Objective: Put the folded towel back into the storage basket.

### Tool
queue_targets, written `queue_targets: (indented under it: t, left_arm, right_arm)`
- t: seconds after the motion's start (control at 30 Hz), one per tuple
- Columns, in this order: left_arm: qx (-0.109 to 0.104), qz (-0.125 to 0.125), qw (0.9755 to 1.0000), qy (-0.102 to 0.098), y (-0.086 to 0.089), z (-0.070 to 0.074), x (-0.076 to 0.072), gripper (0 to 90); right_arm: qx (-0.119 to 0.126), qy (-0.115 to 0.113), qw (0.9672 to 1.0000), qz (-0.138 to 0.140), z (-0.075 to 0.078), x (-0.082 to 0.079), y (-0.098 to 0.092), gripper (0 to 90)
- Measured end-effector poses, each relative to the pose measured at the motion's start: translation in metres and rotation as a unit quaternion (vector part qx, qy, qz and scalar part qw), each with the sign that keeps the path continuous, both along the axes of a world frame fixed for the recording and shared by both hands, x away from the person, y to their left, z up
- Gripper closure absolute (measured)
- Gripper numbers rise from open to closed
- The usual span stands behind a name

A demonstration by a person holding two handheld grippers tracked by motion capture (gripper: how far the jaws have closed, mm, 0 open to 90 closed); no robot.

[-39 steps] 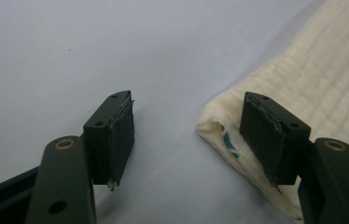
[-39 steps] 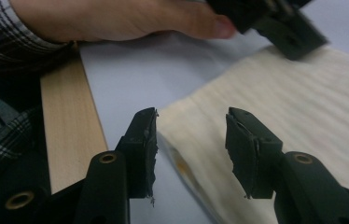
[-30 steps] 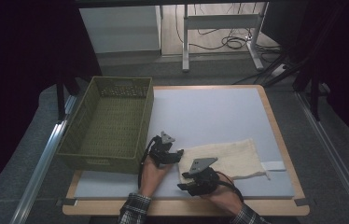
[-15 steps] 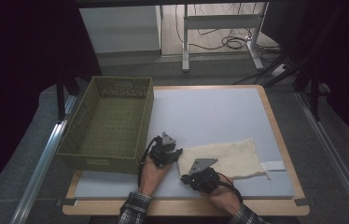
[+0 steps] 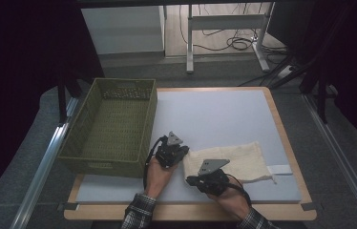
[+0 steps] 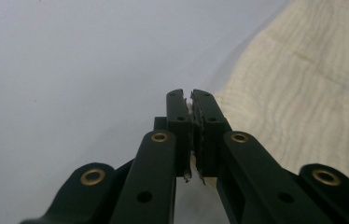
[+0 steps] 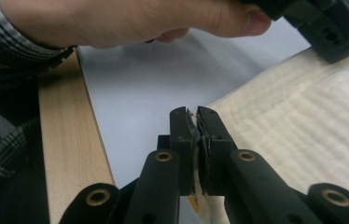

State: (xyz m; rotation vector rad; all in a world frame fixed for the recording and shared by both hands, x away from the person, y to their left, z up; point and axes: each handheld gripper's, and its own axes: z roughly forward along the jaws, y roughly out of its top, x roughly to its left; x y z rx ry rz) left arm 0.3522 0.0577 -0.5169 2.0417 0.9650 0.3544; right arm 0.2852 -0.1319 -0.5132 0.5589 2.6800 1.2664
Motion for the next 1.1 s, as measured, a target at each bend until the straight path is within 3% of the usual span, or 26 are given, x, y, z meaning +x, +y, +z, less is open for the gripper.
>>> queue_targets:
  t: [0.5, 1.1]
  left_arm:
    - [-0.008, -0.023, 0.9994, -0.024, -0.026, 0.03, 0.012, 86.0]
    - [-0.004, -0.08, 0.9957, -0.047, -0.087, 0.035, 0.035, 86.0]
  right_arm:
    - [0.04, -0.019, 0.9979, -0.046, 0.029, 0.002, -0.047, 85.6]
    - [0.05, -0.026, 0.9915, -0.117, 0.031, 0.006, -0.111, 85.5]
